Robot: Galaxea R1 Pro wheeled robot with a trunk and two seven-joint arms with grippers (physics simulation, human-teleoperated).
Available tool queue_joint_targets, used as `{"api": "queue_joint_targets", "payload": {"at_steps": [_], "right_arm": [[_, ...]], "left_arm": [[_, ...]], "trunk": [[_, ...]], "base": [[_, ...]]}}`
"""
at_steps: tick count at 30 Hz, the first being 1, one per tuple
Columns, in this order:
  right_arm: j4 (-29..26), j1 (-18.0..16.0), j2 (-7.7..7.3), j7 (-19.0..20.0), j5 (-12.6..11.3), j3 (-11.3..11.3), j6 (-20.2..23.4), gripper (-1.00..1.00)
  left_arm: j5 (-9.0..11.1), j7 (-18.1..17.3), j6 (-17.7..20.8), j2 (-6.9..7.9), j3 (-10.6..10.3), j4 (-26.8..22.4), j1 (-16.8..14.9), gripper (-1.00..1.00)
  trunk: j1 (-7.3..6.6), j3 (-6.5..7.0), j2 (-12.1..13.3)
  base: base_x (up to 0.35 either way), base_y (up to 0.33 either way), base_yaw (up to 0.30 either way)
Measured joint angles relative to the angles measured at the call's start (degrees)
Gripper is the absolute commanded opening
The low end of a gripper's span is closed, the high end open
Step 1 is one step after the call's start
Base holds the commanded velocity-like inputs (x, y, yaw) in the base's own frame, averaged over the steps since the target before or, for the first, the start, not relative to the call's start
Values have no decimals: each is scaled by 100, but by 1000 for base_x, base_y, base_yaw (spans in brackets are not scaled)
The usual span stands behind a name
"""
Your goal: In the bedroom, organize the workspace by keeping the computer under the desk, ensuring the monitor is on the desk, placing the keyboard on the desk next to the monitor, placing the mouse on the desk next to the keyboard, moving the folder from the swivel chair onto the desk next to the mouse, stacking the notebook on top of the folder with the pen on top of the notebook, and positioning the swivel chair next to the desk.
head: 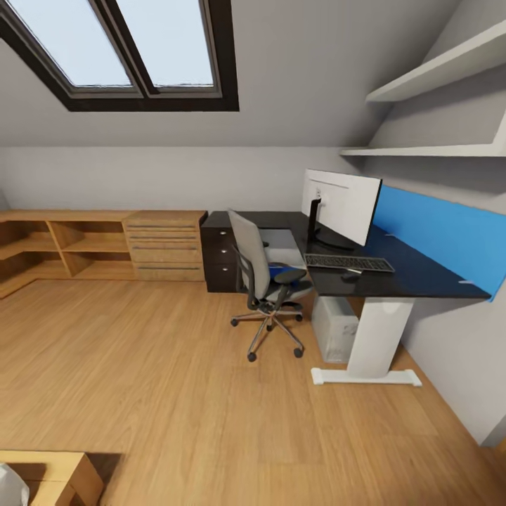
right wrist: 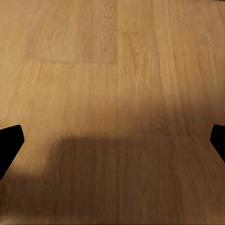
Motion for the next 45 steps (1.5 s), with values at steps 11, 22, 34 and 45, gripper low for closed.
{"api": "queue_joint_targets", "payload": {"at_steps": [11,22,34,45], "right_arm": [[-483,-7,184,-51,-13,-8,-200,100],[-2066,-859,268,-776,-55,-20,1203,100],[-942,-3469,640,-936,-215,-55,2459,100],[-368,-4100,701,-933,-960,-174,2878,100]], "left_arm": [[-87,19,902,-103,-26,-1073,-1,100],[-361,132,4286,-211,-34,-3937,-77,100],[-349,190,5034,-289,-25,-3982,-1542,100],[-388,145,5700,-431,-35,-4378,-1738,100]], "trunk": [[242,-197,-441],[483,-394,-882],[747,-610,-1363],[989,-808,-1805]], "base": [[0,4,0],[0,0,0],[0,0,0],[0,0,0]]}}
